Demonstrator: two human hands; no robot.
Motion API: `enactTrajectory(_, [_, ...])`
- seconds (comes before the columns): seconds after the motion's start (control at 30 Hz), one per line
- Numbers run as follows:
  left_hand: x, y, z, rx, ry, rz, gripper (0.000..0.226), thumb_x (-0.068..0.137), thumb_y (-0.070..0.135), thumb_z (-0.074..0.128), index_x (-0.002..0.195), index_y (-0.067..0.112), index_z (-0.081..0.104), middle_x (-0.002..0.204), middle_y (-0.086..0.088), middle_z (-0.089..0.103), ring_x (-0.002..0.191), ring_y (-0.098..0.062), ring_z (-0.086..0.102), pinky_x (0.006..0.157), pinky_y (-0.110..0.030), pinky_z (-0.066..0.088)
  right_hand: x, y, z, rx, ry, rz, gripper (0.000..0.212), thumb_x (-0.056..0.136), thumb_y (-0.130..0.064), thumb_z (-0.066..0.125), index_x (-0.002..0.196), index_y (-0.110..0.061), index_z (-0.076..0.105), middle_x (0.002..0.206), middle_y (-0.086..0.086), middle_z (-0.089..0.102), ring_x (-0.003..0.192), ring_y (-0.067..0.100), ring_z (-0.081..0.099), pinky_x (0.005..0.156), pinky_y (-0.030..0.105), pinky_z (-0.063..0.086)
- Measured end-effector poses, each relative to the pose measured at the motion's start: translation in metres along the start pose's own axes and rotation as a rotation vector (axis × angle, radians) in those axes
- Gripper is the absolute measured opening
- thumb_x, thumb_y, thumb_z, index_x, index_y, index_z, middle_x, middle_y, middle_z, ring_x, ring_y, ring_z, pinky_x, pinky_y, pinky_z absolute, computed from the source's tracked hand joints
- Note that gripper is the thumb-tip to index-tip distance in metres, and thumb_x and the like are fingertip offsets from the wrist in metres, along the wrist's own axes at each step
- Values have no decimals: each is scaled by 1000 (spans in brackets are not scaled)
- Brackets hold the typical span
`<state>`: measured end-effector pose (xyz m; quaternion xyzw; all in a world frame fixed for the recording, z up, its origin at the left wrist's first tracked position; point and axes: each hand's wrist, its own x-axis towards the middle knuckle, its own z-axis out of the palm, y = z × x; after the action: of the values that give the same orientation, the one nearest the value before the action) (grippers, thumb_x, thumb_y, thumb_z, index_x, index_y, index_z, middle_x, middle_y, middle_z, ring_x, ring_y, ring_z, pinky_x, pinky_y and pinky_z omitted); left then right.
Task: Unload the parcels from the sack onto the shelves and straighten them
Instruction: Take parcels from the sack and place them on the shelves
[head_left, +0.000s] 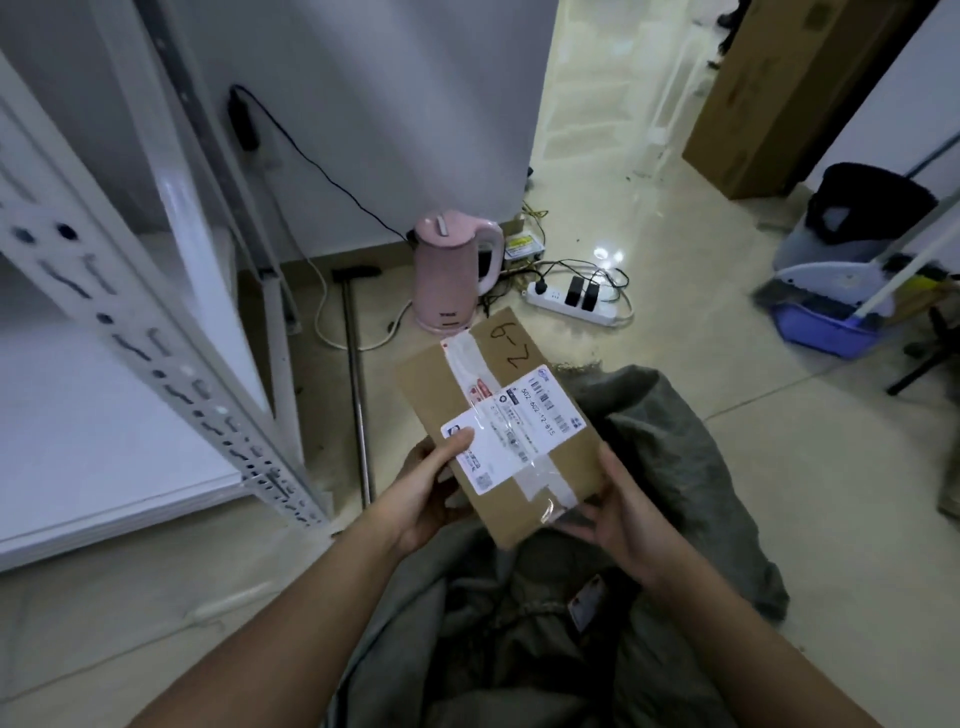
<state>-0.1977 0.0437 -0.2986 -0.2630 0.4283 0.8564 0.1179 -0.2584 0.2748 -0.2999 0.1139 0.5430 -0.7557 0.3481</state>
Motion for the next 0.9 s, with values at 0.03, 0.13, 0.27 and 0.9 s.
enactTrajectory(0.03, [-14, 6, 5, 0, -20, -27, 56, 64, 41, 82, 115, 24, 65, 104, -6, 66, 91, -24, 46, 82, -45, 41, -9, -11, 9, -2, 15, 11, 64, 72, -52, 73, 130, -38, 51, 131, -2, 60, 111, 27, 65, 83, 50, 55])
enactTrajectory(0.13, [-63, 39, 22, 55, -11, -131, 70, 67, 36, 82, 130, 26, 53, 117, 1, 69, 98, -19, 67, 86, -42, 50, -44, -54, 31, -76, 40, 33, 77, 66, -43, 80, 134, -35, 45, 130, -2, 59, 108, 21, 65, 74, 42, 58])
enactTrajectory(0.27, [-144, 107, 58, 58, 163, -141, 59, 68, 44, 77, 121, 30, 56, 123, 5, 64, 111, -19, 60, 79, -37, 50, -107, -124, 76, -232, 80, 26, 67, 58, -38, 84, 116, -45, 52, 123, -2, 56, 101, 21, 64, 62, 33, 58])
enactTrajectory(0.9, [-494, 345, 145, 480, 501, -169, 35, 92, 51, 49, 107, 21, 61, 109, -2, 63, 95, -18, 58, 87, -33, 43, -358, -312, 296, -604, -259, 264, 97, 46, -42, 90, 132, -33, 47, 125, 6, 56, 108, 28, 60, 71, 40, 57])
